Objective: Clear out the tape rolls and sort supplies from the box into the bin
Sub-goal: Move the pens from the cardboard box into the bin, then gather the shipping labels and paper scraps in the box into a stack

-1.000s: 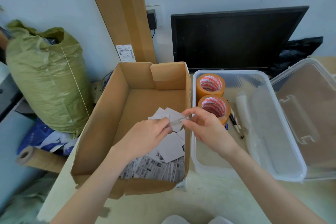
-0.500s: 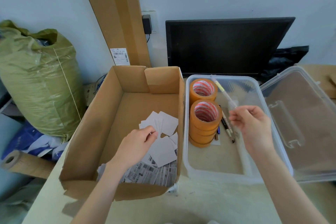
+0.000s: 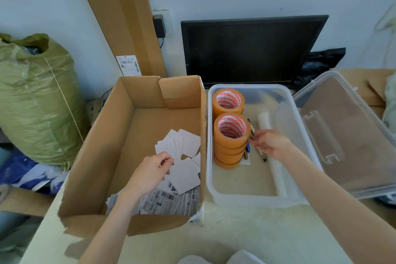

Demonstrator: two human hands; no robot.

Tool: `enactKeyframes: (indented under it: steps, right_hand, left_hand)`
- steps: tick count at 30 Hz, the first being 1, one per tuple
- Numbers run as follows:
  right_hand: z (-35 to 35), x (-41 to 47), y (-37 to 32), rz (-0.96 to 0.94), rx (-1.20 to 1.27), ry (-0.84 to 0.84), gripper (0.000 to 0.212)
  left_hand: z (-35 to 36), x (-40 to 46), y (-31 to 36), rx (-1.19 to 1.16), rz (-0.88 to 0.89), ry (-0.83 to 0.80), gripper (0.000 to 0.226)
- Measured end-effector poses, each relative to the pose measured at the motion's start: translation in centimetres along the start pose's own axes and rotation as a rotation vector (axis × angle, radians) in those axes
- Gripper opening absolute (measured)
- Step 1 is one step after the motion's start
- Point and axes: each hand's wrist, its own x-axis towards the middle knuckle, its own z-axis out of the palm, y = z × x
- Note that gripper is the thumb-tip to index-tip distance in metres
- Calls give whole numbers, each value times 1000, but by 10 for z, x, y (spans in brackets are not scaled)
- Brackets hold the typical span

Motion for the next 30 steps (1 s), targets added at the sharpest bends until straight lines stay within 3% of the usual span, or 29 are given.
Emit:
enactKeyframes:
  steps: [3, 7, 10, 18, 24, 30]
  right_hand:
    - [2, -9, 1, -158, -162, 47, 42]
    - [6, -46, 0, -512, -294, 155, 25]
    - [19, -79, 1, -656, -294, 43, 19]
    - [75, -123, 31, -648, -376, -361, 24]
    - [90, -123, 40, -697, -444, -328, 24]
    - [90, -118, 48, -639, -400, -303, 26]
  left_hand:
    - [0, 1, -9, -12, -43, -3, 20]
    - [-4, 9, -25, -26, -102, -17, 16]
    - [-7, 19, -38, -24, -182, -22, 20]
    - [11, 42, -76, 31, -458, -229, 44]
    - [22, 44, -70, 34, -458, -291, 50]
    - [34, 41, -69, -161, -323, -298, 45]
